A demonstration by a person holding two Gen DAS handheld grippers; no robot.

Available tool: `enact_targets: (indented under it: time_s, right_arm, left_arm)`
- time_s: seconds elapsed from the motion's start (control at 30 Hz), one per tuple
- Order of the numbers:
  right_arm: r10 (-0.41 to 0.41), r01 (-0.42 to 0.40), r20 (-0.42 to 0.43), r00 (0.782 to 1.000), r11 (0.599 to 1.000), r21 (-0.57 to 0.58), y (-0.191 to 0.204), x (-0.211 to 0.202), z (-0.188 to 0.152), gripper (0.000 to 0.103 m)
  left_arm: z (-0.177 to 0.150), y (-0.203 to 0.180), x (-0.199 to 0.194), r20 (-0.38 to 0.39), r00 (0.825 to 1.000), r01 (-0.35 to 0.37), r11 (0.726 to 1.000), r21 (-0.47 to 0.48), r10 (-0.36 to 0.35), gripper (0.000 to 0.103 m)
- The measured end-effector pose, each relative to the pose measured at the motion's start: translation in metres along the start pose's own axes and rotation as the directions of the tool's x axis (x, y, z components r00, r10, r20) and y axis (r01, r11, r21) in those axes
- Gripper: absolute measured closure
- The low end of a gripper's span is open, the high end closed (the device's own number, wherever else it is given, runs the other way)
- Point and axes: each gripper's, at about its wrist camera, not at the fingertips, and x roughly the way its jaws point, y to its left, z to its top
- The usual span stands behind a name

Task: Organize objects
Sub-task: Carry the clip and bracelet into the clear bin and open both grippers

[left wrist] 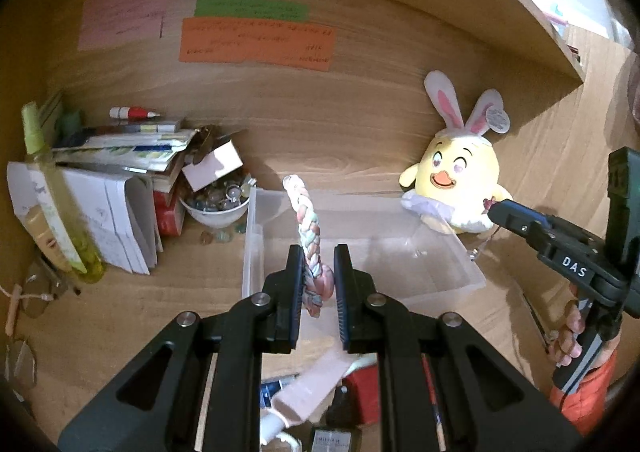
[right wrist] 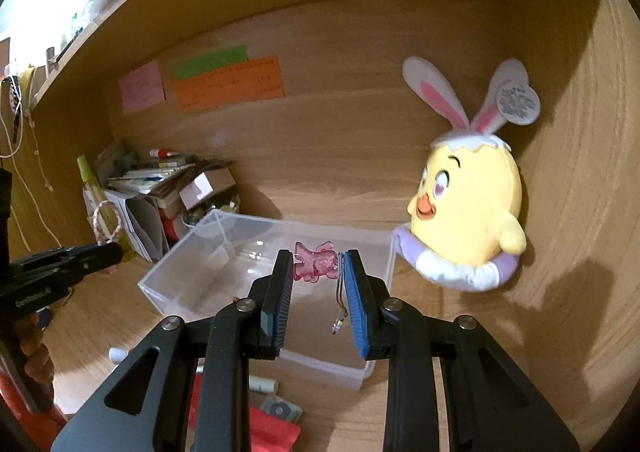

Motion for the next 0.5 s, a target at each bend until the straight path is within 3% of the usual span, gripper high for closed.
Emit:
enact_targets:
  time_s: [0.33, 0.5]
  right_arm:
    - [0.020, -0.018, 0.036, 0.999, 0.999, -0.051, 0.008, 0.008, 0.025, 0.079]
    - [0.030, -0.029, 0.009, 1.000, 0.998, -0.064, 0.011, 0.021, 0.026, 0.079]
  left_arm:
    - [0.018, -0.001, 0.021, -0.018, 1.000, 0.011, 1.000, 0.000, -0.011, 0.089]
    - [0.020, 0.001, 0.039, -0.052, 0.999, 0.002, 1.000, 0.002, -0.002, 0.089]
